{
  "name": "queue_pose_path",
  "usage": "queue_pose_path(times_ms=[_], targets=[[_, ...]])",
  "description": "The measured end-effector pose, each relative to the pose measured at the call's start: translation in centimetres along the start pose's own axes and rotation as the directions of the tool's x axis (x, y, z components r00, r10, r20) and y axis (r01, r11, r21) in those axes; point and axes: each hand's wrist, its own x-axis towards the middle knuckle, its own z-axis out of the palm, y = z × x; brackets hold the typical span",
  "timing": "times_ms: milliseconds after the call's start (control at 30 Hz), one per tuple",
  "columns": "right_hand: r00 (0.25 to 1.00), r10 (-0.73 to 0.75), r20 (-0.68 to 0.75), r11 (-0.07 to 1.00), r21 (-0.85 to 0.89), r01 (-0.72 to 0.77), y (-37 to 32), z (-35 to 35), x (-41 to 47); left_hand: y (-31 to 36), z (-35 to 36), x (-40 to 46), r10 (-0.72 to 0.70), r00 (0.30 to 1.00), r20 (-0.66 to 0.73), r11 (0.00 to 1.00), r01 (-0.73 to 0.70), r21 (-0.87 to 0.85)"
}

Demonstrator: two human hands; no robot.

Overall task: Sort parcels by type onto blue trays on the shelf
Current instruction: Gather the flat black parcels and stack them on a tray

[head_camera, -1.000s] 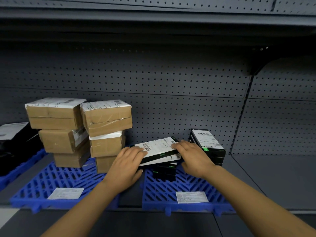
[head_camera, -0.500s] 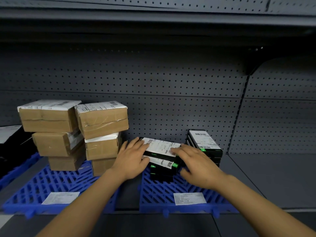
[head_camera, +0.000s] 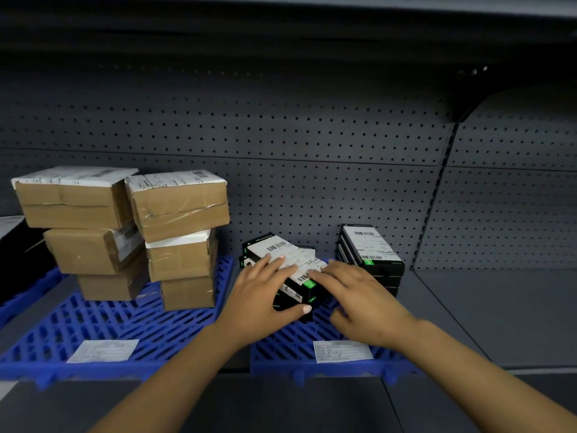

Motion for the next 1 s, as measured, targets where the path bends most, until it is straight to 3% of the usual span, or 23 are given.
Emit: queue_pose_path(times_ms=[167, 300, 467, 700, 1000], targets=[[0.954, 0.228, 0.194, 0.941, 0.210, -0.267, 1.0, -0.2, 1.2, 1.2, 0.2, 0.4, -0.058, 0.998, 0.026, 0.998, 0.059, -0.022], [0.919, 0.269, 0.288, 0.891, 0.288, -0.350, 0.6, 0.6, 1.9, 2.1, 0.8, 0.7, -0.107, 0.994, -0.036, 0.994, 0.108, 0.028], [0.921, 0.269, 0.281, 0.882, 0.311, -0.353, -0.3, 0.3, 1.0, 0.6, 0.1, 0.7, -0.136, 0.991, -0.014, 0.989, 0.135, -0.066], [0.955, 0.224, 0.192, 0.905, 0.323, -0.277, -1.6, 0.0, 0.1, -1.9, 0.6, -0.7, -0.096, 0.990, 0.100, 0.931, 0.125, -0.342], [0.925, 0.355, 0.136, 0.851, 0.362, -0.380, -2.3, 2.2, 1.3, -1.8, 0.3, -0.1, -0.086, 0.969, 0.231, 0.665, 0.229, -0.711]])
